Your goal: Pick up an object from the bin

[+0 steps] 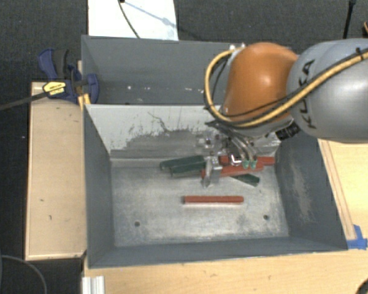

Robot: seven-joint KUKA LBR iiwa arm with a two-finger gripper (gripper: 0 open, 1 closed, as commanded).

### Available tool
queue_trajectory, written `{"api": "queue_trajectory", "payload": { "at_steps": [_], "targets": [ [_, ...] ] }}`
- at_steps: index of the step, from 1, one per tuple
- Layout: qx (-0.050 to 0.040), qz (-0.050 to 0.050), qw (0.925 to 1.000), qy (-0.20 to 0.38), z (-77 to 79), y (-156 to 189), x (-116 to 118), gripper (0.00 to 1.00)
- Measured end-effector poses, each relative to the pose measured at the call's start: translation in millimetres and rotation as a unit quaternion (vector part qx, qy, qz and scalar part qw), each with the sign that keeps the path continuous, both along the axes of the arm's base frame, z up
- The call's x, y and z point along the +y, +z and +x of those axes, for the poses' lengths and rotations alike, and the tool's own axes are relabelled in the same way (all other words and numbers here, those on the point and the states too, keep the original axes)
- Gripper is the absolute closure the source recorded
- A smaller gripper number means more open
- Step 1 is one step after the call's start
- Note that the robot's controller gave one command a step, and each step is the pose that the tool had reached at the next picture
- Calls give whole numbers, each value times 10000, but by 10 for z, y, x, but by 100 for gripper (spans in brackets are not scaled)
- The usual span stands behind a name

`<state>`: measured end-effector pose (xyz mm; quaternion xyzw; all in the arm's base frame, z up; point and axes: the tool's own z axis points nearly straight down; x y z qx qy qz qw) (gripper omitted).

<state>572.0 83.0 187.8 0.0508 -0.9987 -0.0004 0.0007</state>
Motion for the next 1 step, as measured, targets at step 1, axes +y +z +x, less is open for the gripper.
{"api": "queue_trajectory", "payload": {
  "at_steps": [1],
  "targets": [
    [-67,18,9999,101,82,1355,656,100]
  ]
}}
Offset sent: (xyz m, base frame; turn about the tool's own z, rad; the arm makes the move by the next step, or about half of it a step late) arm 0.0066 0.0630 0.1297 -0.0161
